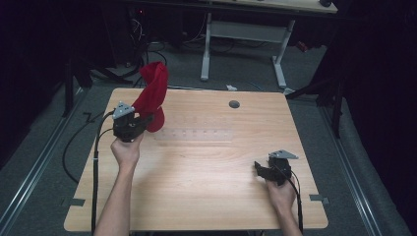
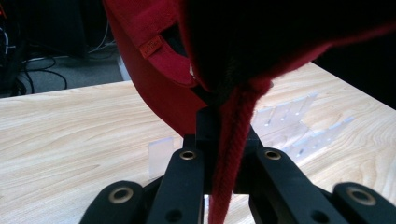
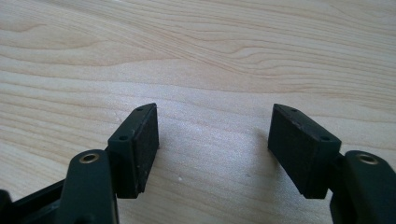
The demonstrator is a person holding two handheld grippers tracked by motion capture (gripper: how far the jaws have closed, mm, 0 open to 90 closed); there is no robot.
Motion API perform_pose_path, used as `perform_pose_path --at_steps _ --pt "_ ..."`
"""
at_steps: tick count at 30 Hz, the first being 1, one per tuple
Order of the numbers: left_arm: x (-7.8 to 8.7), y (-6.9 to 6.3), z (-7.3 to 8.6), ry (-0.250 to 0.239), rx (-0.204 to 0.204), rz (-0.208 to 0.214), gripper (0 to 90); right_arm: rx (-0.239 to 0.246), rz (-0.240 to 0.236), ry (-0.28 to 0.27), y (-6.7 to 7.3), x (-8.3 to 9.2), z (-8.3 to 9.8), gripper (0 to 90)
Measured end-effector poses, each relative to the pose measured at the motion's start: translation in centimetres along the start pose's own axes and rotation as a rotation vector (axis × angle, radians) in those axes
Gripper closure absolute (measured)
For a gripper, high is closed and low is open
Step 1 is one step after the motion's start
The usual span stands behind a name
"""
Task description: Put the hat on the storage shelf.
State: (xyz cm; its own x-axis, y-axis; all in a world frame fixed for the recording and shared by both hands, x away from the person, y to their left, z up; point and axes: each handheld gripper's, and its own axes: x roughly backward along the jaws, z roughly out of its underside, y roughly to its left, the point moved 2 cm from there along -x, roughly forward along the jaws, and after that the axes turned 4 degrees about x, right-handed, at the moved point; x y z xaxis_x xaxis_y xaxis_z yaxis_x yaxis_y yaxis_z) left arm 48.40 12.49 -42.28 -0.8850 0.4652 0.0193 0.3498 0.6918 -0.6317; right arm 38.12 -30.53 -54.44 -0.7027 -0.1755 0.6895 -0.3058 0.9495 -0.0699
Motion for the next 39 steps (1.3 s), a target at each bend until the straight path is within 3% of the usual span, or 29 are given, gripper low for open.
perform_pose_path --at_steps 20,26,33,39 --pt "-1.3 0.4 2.1 0.024 -0.066 -0.031 85.4 0.002 -0.002 0.0 0.0 0.0 0.0 33.8" --pt "-1.0 1.2 2.2 0.013 -0.021 -0.032 85.4 0.004 -0.004 0.0 0.1 0.0 0.0 33.8" --pt "-1.5 1.4 3.2 0.038 -0.03 -0.044 85.3 0.004 -0.004 0.0 0.1 0.0 0.0 33.8" --pt "-1.2 2.2 3.4 0.033 0.011 -0.047 85.2 0.004 -0.005 -0.001 0.1 0.0 0.0 33.8"
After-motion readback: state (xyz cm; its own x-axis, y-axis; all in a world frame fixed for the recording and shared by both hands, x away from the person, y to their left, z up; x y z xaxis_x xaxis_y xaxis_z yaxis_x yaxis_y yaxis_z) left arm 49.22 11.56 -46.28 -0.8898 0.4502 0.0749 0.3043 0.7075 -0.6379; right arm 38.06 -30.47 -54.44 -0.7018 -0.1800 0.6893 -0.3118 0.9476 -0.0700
